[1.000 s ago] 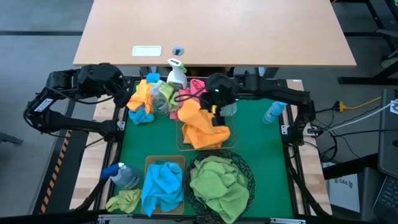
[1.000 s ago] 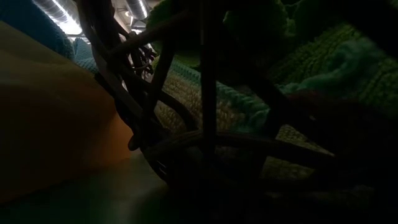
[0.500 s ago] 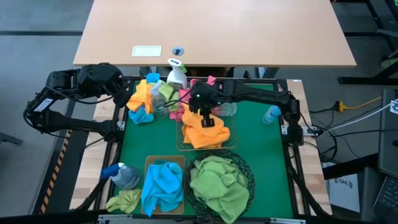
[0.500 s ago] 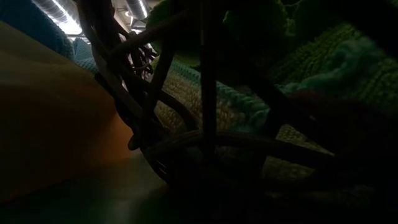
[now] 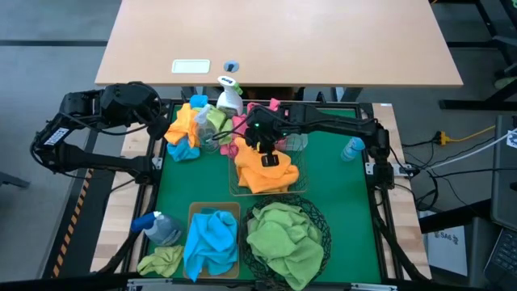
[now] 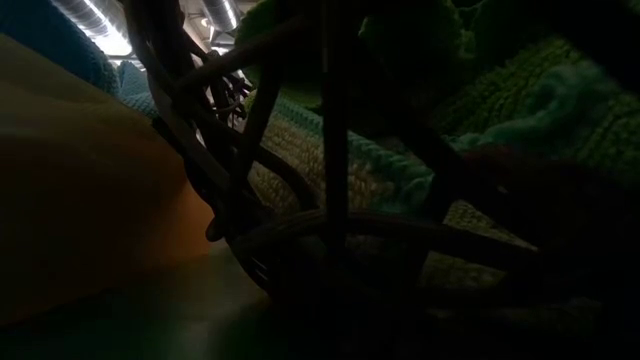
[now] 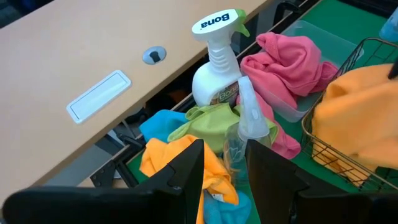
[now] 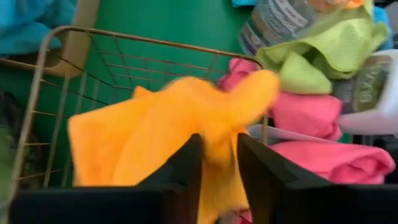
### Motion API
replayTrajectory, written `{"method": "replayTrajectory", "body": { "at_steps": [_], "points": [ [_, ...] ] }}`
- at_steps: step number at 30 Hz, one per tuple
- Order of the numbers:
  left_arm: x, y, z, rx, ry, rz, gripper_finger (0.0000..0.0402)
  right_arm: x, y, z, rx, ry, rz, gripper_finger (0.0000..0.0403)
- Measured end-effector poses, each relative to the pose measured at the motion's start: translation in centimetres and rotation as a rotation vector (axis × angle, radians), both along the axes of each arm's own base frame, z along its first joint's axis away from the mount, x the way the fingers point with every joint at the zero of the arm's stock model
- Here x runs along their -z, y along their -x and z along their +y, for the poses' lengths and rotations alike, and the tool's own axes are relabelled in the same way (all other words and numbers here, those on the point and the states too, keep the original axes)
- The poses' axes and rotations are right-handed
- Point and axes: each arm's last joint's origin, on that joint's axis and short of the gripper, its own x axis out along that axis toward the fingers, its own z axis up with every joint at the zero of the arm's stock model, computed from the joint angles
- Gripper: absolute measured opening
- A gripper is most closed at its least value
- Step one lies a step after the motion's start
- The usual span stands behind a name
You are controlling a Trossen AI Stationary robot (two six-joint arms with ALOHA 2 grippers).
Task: Sort microfiber towel by color & place in baskets
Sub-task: Put the orange microfiber towel into the gold wire basket
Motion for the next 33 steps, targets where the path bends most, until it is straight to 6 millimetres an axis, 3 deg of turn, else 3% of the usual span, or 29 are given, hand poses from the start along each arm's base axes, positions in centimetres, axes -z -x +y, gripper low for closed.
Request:
{"method": "replayTrajectory", "body": {
  "at_steps": [8, 20, 25, 33],
  "points": [
    [0.0, 0.0, 0.0, 0.0, 0.0, 0.0, 0.0114, -0.8, 0.8, -0.3, 0.07, 0.108, 0.014, 0.0164],
    [0.2, -0.2, 0.1, -0.004, 0.002, -0.004, 0.0114, -4.1, 3.9, 0.1, 0.082, 0.121, -0.007, 0.0163],
    [1.8, -0.9, 0.4, -0.032, -0.004, 0.07, 0.0114, -6.5, 6.2, 0.4, 0.118, 0.095, -0.055, 0.0163],
    [6.1, -2.7, 1.2, -0.098, -0.042, 0.223, 0.0114, -9.8, 9.9, 0.9, 0.162, 0.049, -0.13, 0.0163]
  ]
}}
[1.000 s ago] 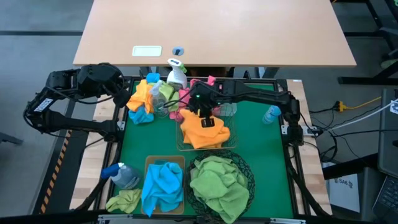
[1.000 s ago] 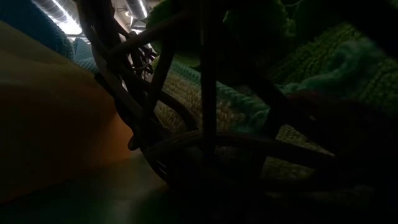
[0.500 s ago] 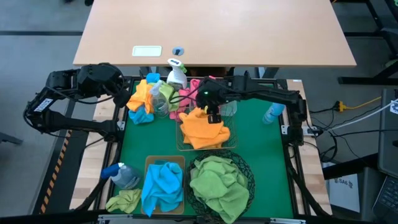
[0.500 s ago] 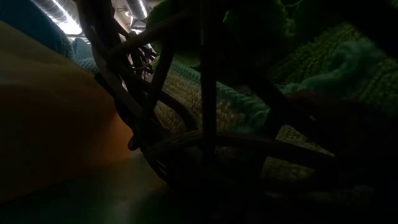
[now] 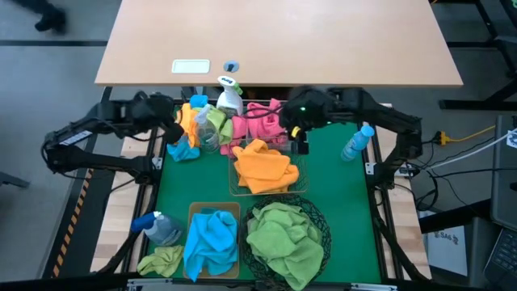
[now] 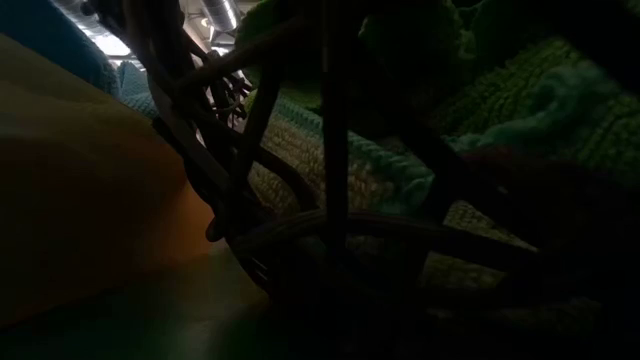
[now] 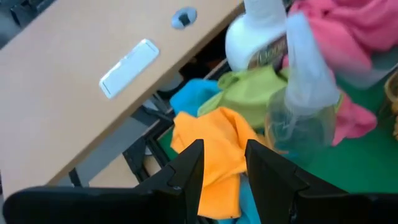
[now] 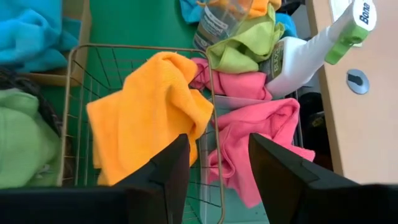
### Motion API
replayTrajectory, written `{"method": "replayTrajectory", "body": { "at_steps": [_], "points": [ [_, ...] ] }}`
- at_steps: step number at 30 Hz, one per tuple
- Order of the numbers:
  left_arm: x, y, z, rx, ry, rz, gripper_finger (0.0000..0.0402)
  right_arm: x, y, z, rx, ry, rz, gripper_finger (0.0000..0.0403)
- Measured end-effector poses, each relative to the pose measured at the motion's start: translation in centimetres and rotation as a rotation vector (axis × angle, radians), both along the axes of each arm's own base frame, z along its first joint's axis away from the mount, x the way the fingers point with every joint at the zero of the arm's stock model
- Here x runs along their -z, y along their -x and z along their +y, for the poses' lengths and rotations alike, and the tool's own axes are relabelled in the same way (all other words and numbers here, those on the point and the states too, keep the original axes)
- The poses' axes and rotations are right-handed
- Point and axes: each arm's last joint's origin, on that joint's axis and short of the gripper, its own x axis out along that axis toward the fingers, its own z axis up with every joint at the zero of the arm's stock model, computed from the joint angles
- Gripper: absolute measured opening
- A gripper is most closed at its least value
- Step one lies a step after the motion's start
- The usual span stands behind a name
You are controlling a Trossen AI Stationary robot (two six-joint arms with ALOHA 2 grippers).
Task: Sort microfiber towel by color & place in baskets
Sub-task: Put the orange microfiber towel into the gold wire basket
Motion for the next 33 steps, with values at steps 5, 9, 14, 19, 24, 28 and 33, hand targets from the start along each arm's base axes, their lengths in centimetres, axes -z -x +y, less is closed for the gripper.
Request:
{"method": "replayTrajectory", "body": {
  "at_steps": [5, 9, 14, 19, 24, 28, 33],
  "points": [
    [2.4, -0.6, 0.2, -0.039, 0.037, 0.035, 0.0117, -0.8, 1.0, 0.1, 0.0, 0.002, -0.023, 0.0163],
    [4.0, -0.7, 0.5, -0.098, 0.077, 0.045, 0.0138, -0.8, 1.0, 0.1, 0.0, 0.001, -0.019, 0.0163],
    [5.2, -0.9, 1.0, -0.154, 0.117, 0.022, 0.0173, -0.8, 1.0, 0.1, -0.003, 0.003, -0.019, 0.0163],
    [6.7, -1.0, 1.5, -0.195, 0.13, 0.029, 0.0191, -0.7, 1.0, 0.1, -0.004, 0.003, -0.014, 0.0163],
    [9.1, -0.9, 1.6, -0.187, 0.15, 0.122, 0.0187, -0.6, 1.2, 0.2, -0.02, -0.019, 0.007, 0.0163],
    [11.0, -1.0, 1.7, -0.15, 0.163, 0.176, 0.0178, -0.6, 1.2, 0.3, -0.032, -0.032, 0.009, 0.0163],
    [13.0, -1.5, 1.7, -0.06, 0.181, 0.201, 0.0169, -0.6, 1.2, 0.3, -0.031, -0.032, 0.009, 0.0163]
  ]
}}
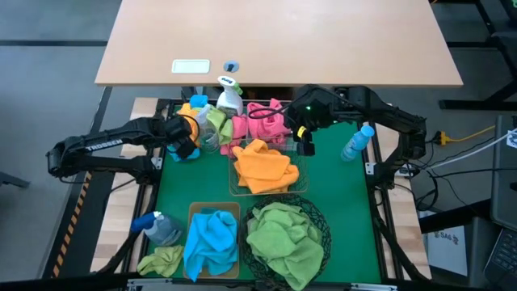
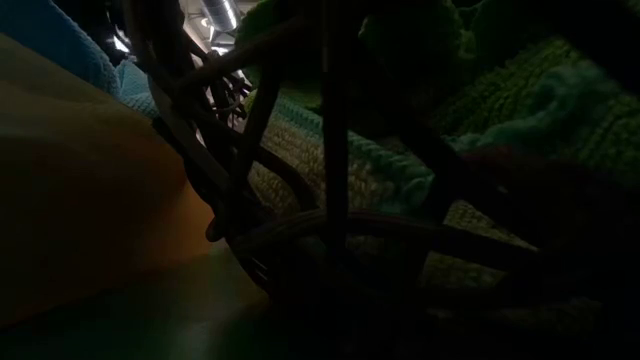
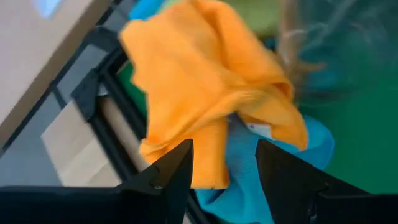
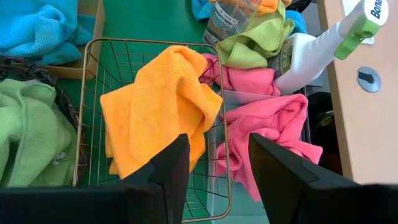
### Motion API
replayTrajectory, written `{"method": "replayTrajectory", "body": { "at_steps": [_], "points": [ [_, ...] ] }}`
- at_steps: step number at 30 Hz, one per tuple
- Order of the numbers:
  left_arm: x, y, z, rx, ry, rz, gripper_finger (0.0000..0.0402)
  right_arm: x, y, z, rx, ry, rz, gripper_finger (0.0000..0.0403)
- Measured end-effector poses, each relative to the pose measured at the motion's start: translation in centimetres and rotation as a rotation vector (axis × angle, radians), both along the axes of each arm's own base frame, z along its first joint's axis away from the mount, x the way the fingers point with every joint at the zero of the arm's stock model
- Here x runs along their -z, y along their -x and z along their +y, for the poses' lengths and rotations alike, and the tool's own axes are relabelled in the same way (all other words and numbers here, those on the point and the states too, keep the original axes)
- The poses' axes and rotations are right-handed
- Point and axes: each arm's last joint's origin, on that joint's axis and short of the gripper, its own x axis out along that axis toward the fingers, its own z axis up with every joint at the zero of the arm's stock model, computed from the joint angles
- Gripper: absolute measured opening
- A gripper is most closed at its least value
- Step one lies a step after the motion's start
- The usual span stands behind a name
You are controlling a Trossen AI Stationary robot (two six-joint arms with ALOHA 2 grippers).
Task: Sort microfiber towel by color & place in baskets
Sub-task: Put the orange microfiber towel into the gold wire basket
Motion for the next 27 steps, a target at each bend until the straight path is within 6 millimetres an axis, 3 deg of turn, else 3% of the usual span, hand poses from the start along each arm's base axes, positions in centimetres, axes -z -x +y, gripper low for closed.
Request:
{"method": "replayTrajectory", "body": {
  "at_steps": [21, 27],
  "points": [
    [0.1, -0.5, 0.1, 0.066, 0.036, -0.027, 0.0163, 0.0, 0.0, 0.1, -0.012, -0.014, -0.002, 0.0163],
    [-0.2, -1.1, 0.4, -0.067, 0.054, -0.202, 0.0162, 0.0, 0.0, 0.1, -0.013, -0.013, -0.001, 0.0163]
  ]
}}
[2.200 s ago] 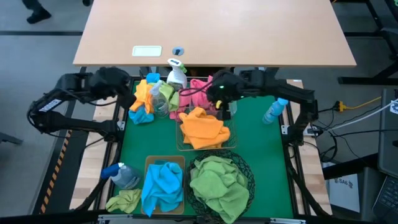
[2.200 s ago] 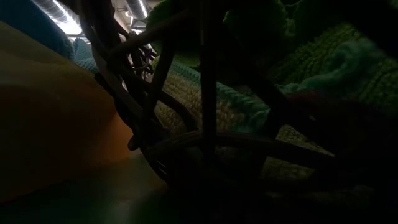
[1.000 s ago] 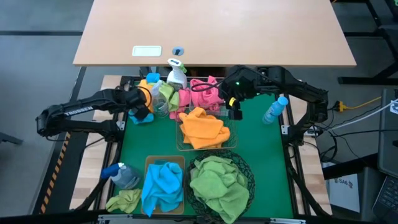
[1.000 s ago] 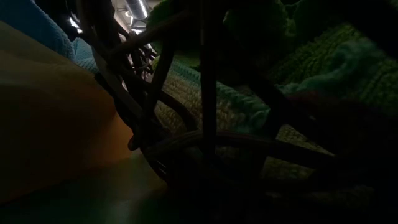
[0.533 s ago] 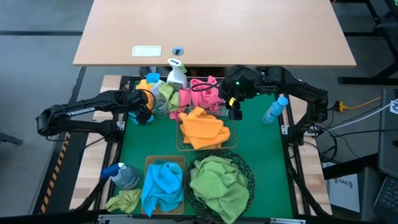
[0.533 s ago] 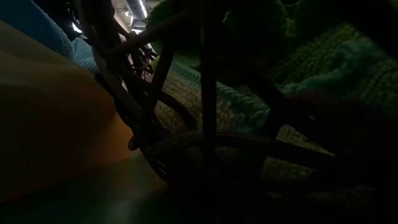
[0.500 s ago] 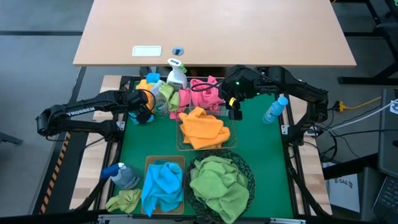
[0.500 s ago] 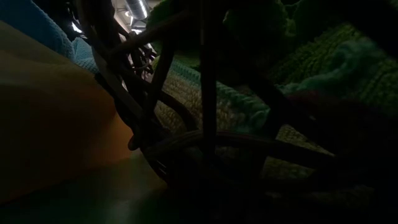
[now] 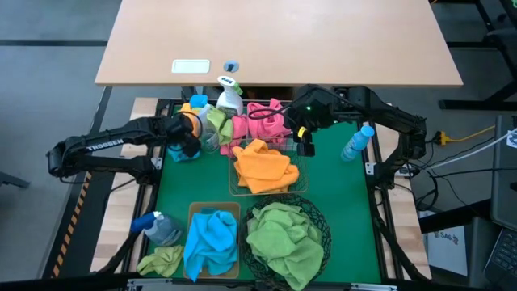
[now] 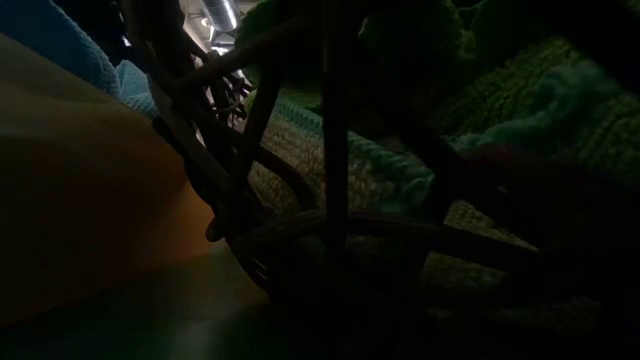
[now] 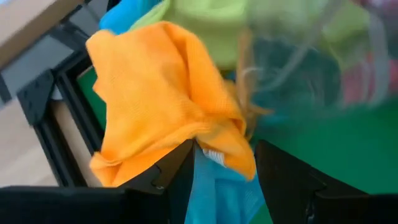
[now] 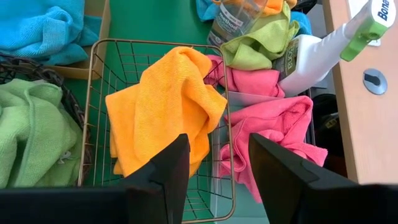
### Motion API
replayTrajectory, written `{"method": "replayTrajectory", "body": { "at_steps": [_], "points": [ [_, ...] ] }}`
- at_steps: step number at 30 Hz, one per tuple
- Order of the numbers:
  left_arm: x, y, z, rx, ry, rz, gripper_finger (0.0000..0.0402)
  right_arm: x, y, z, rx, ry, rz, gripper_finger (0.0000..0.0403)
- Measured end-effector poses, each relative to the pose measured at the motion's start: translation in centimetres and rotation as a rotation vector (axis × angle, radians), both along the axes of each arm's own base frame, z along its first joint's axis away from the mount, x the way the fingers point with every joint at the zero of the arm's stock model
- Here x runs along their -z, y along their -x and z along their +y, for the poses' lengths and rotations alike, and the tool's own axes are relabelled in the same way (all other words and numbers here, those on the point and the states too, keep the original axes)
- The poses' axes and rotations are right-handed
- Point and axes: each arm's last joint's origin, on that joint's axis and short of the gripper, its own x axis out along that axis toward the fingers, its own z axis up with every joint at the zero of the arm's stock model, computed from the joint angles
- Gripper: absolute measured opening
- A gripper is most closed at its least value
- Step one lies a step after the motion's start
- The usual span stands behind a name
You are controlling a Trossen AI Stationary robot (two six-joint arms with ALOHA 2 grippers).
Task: Sort microfiber towel by color & place in baskets
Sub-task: Put the orange microfiber towel into the gold wire basket
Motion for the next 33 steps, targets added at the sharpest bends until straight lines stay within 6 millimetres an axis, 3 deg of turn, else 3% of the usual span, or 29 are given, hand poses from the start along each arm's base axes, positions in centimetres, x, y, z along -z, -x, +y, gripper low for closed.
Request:
{"method": "replayTrajectory", "body": {
  "at_steps": [17, 33],
  "points": [
    [0.0, 0.7, 1.4, -0.537, 0.067, -0.269, 0.0162, 0.0, 0.0, 0.0, 0.001, -0.001, 0.004, 0.0163],
    [0.3, 1.9, 1.8, -0.684, 0.021, -0.216, 0.0162, 0.1, 0.1, 0.0, 0.0, -0.002, 0.012, 0.0163]
  ]
}}
